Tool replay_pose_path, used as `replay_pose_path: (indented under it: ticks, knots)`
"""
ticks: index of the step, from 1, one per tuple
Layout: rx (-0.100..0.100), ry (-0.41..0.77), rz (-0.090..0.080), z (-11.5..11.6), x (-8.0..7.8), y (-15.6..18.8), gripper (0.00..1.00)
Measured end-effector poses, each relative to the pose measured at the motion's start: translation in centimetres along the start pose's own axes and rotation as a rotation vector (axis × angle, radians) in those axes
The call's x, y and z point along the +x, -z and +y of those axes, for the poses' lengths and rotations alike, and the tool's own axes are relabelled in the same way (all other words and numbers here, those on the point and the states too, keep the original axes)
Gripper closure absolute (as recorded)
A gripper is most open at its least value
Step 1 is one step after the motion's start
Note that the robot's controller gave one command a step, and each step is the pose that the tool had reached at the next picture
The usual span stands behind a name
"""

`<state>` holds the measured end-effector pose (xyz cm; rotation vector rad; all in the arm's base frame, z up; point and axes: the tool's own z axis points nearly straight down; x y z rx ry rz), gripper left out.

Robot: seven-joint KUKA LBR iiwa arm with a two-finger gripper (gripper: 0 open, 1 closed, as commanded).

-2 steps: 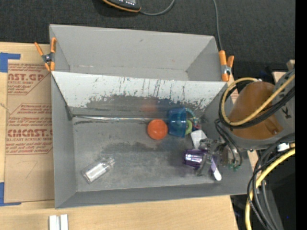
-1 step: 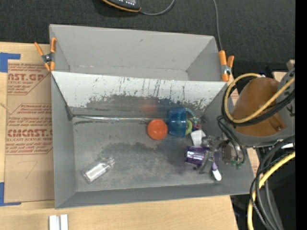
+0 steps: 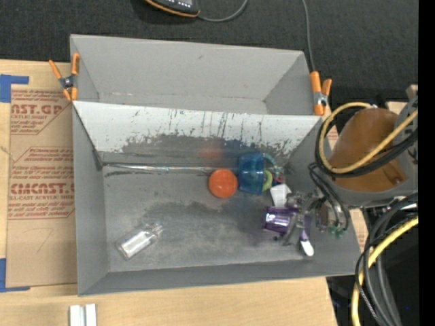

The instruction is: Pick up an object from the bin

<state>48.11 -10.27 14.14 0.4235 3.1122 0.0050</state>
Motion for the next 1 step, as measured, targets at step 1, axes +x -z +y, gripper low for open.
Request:
replay_pose_path:
  ticks: [1]
  knots:
    - [0.0,0.0,0.0,0.02,0.01,0.53,1.0]
